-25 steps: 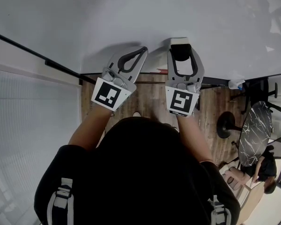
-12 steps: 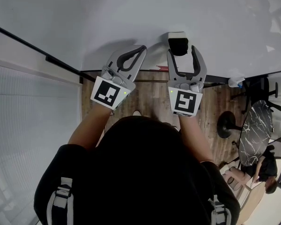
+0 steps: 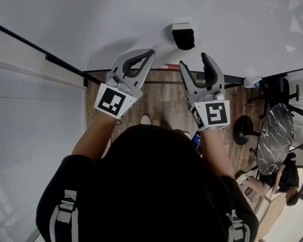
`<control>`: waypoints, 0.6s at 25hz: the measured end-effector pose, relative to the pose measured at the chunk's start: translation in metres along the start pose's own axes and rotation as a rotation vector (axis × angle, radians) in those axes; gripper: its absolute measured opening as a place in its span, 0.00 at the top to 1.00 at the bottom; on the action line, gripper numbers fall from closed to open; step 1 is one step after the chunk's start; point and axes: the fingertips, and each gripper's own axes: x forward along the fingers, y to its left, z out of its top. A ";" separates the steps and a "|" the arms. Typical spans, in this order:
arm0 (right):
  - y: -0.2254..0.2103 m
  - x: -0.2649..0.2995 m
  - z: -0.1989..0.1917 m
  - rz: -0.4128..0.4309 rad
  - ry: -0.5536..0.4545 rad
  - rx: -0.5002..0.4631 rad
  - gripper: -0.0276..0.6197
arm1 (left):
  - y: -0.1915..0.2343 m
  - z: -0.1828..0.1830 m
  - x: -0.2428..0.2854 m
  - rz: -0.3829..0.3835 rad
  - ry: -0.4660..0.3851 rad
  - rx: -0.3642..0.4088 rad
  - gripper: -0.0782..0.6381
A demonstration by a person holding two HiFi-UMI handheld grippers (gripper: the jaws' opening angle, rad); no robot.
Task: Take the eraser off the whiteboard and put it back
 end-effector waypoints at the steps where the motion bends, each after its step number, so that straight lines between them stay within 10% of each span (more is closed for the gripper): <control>1: 0.004 -0.003 -0.002 0.042 -0.008 0.039 0.57 | -0.003 -0.002 -0.001 -0.001 0.007 -0.003 0.88; 15: 0.032 -0.041 -0.033 0.221 -0.039 0.149 0.75 | -0.051 -0.041 -0.020 -0.085 0.077 -0.070 0.88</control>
